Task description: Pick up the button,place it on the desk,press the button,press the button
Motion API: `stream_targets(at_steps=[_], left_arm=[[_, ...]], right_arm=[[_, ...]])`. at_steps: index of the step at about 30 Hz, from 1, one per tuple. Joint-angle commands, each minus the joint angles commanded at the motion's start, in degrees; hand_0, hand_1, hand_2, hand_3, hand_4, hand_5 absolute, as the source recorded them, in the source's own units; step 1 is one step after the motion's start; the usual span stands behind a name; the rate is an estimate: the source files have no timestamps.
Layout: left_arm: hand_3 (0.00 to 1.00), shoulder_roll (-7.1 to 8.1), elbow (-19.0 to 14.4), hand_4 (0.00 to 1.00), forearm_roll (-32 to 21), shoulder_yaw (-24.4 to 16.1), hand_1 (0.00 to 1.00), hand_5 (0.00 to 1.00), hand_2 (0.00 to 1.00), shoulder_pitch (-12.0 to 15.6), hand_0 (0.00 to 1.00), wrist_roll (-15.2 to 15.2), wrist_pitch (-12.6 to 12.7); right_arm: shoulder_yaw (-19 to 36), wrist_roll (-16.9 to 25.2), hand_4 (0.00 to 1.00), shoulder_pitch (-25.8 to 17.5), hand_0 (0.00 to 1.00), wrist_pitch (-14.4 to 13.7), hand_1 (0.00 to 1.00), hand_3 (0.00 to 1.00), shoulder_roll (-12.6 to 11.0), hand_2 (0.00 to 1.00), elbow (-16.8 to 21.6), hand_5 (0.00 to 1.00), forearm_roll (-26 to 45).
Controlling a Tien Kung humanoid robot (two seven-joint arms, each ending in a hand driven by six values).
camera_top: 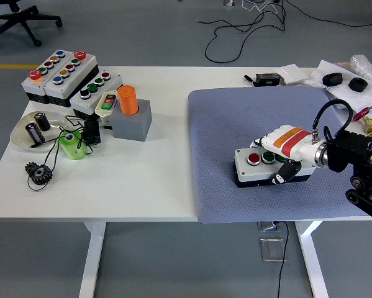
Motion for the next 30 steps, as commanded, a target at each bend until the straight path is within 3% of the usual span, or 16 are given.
stream_targets(at_steps=[1, 6, 7, 12, 13, 18, 19, 30], left_arm=[[0.435, 0.00, 0.0, 0.267, 0.0, 0.0, 0.532, 0.992, 0.491, 0.0, 0.598, 0.0, 0.0], [0.435, -0.01, 0.0, 0.267, 0.0, -0.1, 0.532, 0.992, 0.491, -0.1, 0.598, 0.0, 0.0], [0.435, -0.01, 0.0, 0.267, 0.0, -0.1, 0.532, 0.992, 0.492, -0.1, 0.598, 0.0, 0.0], [0.435, -0.03, 0.0, 0.267, -0.1, -0.1, 0.532, 0.992, 0.492, -0.1, 0.598, 0.0, 0.0], [0.435, -0.03, 0.0, 0.266, -0.1, -0.1, 0.532, 0.992, 0.492, -0.1, 0.599, 0.0, 0.0], [0.435, -0.03, 0.0, 0.266, -0.1, 0.0, 0.532, 0.992, 0.492, -0.1, 0.599, 0.0, 0.0], [0.435, -0.03, 0.0, 0.266, -0.1, -0.1, 0.532, 0.991, 0.492, -0.1, 0.599, 0.0, 0.0], [0.435, -0.05, 0.0, 0.266, -0.1, 0.0, 0.531, 0.992, 0.492, 0.0, 0.598, 0.0, -0.1]], right_arm=[[0.1, -0.1, 0.678, 0.0, 0.465, 0.1, 0.427, 0.738, 0.0, 0.533, -0.1, 0.038, -0.2], [0.2, -0.2, 0.678, 0.0, 0.465, 0.2, 0.427, 0.738, 0.0, 0.533, -0.2, 0.038, -1.0], [0.2, -0.2, 0.771, 0.0, 0.581, 0.2, 0.564, 0.792, 0.0, 0.625, -0.2, 0.052, -1.1], [0.3, 0.1, 0.771, 0.0, 0.581, -0.3, 0.564, 0.792, 0.0, 0.625, -0.4, 0.052, -1.5], [0.3, 0.2, 0.812, 0.0, 0.672, -0.3, 0.661, 0.865, -0.1, 0.719, -0.3, 0.057, -1.5], [0.5, 0.7, 0.812, 0.1, 0.672, -0.4, 0.661, 0.865, -0.3, 0.719, -0.3, 0.057, -1.5], [0.5, 0.7, 0.835, 0.1, 0.693, -0.3, 0.695, 0.896, -0.3, 0.782, -0.3, 0.059, -1.4], [1.1, 0.6, 0.857, -0.6, 0.727, 1.4, 0.726, 0.914, -1.1, 0.825, 0.6, 0.066, -0.1]])
